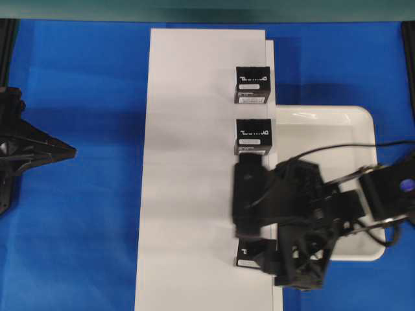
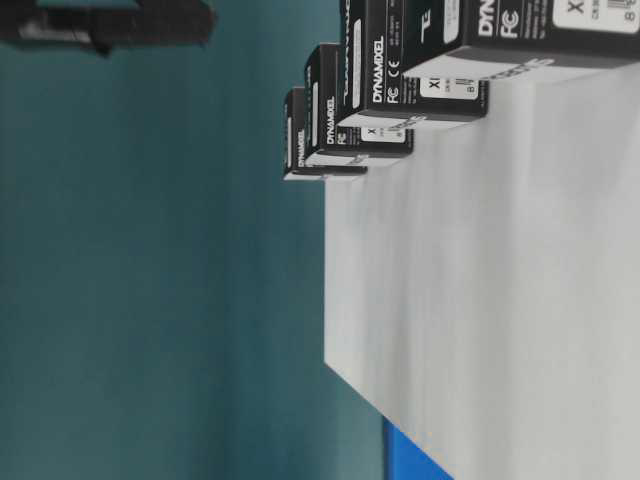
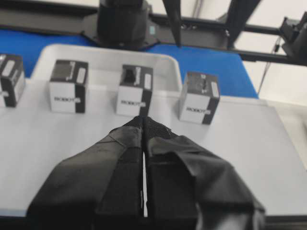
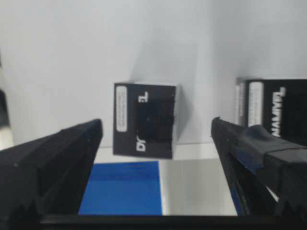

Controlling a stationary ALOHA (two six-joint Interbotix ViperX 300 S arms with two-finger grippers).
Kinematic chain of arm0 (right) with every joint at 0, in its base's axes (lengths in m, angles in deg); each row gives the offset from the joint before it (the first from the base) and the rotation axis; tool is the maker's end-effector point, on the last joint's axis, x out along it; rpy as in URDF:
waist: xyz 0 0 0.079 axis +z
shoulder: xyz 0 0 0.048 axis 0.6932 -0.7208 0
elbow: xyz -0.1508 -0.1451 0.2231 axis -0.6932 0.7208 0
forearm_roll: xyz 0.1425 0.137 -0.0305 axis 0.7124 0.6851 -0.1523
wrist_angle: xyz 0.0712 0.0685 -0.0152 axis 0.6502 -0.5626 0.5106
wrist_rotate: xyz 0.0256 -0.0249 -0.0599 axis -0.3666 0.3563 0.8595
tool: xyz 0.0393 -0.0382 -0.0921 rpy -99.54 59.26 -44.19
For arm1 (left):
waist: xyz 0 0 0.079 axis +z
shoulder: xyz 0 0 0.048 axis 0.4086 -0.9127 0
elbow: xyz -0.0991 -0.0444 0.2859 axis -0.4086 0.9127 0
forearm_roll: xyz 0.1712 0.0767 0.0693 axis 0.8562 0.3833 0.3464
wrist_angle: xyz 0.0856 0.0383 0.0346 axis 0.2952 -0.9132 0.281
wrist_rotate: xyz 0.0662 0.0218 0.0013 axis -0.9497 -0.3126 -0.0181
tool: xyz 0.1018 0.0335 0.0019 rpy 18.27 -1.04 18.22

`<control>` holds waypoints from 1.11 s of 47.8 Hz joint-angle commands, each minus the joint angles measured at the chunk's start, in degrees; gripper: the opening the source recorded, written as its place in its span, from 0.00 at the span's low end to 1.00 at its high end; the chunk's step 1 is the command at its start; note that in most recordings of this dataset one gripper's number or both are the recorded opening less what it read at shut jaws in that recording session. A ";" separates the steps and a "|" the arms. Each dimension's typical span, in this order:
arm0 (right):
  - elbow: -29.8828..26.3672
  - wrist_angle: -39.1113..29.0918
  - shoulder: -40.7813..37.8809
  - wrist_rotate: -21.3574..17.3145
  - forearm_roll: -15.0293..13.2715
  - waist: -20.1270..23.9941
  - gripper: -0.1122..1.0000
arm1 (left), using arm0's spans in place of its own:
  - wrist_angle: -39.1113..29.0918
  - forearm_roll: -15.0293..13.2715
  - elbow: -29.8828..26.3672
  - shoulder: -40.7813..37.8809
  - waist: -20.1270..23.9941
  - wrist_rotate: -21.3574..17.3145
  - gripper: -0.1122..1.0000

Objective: Place the box from the white plastic tray onto the white base.

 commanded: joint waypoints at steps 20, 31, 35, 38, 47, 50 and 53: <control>18.63 16.79 20.74 4.48 -1.49 -3.34 0.98 | -1.49 0.09 -0.88 -0.09 0.62 0.09 0.08; 25.75 21.09 29.97 7.73 -1.49 -5.98 0.98 | -1.23 0.18 -0.18 0.97 1.05 0.00 0.08; 27.86 21.01 32.26 7.91 -1.49 -6.86 0.98 | -0.97 0.09 -0.26 1.23 1.05 0.00 0.08; 29.79 21.01 34.45 7.91 -1.49 -7.91 0.98 | -0.79 0.09 -0.18 1.41 1.05 -0.44 0.08; 35.24 22.59 40.96 8.26 -1.58 -10.99 0.98 | -0.62 0.09 -0.18 2.11 0.97 -0.53 0.08; 37.79 23.64 43.68 8.17 -1.58 -12.74 0.98 | -0.53 0.18 -0.26 2.29 0.97 -0.53 0.08; 39.73 24.61 46.14 7.91 -1.58 -14.06 0.98 | -0.53 0.09 -0.18 2.46 0.97 -0.53 0.08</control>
